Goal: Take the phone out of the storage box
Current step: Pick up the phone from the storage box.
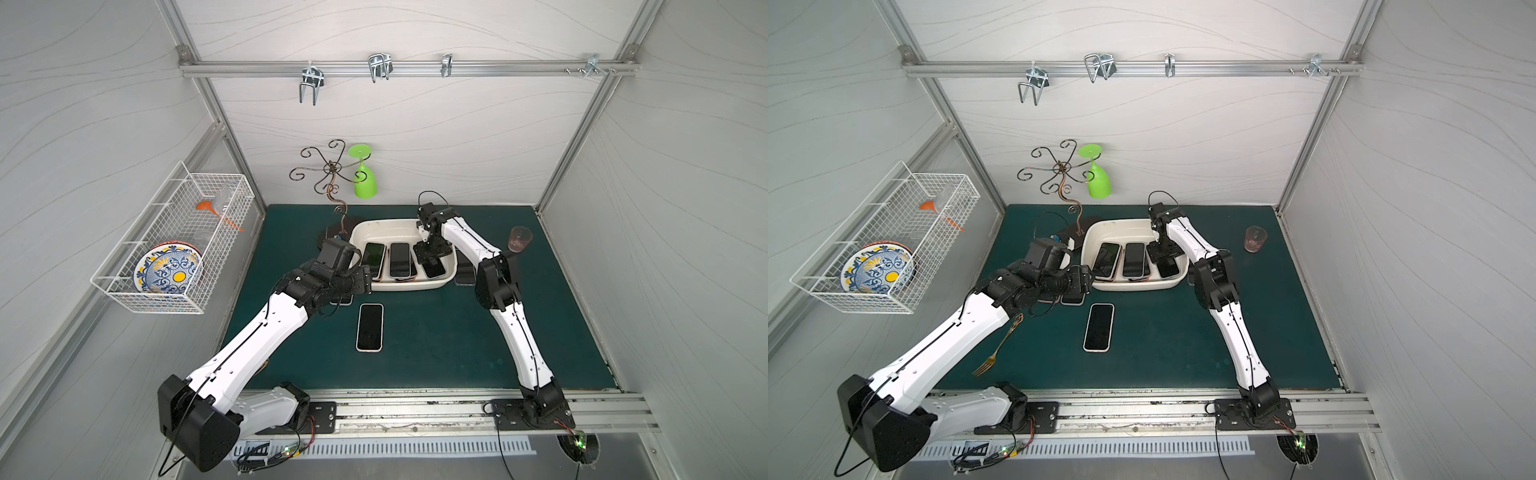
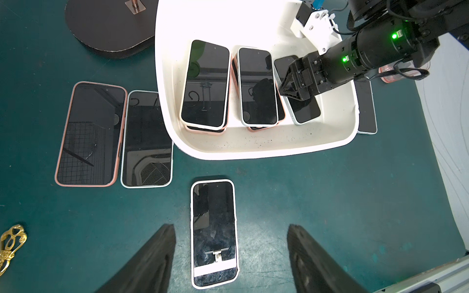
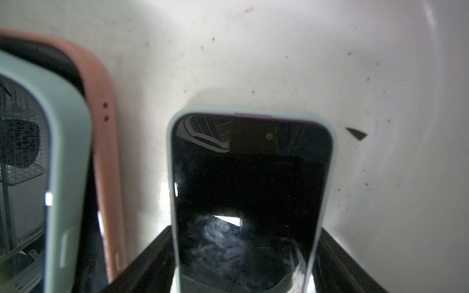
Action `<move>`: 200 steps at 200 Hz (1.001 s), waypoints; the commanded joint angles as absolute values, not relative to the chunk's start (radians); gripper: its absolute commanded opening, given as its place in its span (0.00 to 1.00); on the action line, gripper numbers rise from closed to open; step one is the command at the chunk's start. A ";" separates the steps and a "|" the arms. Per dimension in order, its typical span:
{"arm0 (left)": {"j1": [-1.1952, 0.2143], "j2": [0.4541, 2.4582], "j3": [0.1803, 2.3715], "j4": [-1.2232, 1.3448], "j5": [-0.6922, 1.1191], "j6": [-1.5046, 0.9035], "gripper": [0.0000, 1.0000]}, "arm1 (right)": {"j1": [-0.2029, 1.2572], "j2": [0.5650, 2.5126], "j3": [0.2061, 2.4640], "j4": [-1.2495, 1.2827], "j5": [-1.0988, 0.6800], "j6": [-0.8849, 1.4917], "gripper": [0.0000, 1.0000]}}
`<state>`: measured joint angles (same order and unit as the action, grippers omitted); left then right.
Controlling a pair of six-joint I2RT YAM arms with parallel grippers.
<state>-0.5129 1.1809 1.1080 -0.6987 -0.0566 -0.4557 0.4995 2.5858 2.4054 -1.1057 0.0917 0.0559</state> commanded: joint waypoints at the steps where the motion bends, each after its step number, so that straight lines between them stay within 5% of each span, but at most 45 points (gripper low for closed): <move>1: -0.509 1.171 1.097 -0.649 -0.042 -0.455 0.74 | 0.483 2.607 2.357 -1.125 0.088 0.060 0.52; 43: -0.509 1.109 0.991 -0.478 0.102 -0.457 0.74 | 0.485 2.424 2.241 -0.976 -0.012 0.123 0.00; 146: -0.524 1.197 0.847 0.079 0.330 -0.693 0.76 | 0.498 2.138 2.234 -1.022 -0.243 0.236 0.00; 200: -0.604 1.339 0.931 0.168 0.266 -0.722 0.76 | 0.547 2.031 2.113 -1.025 -0.278 0.263 0.00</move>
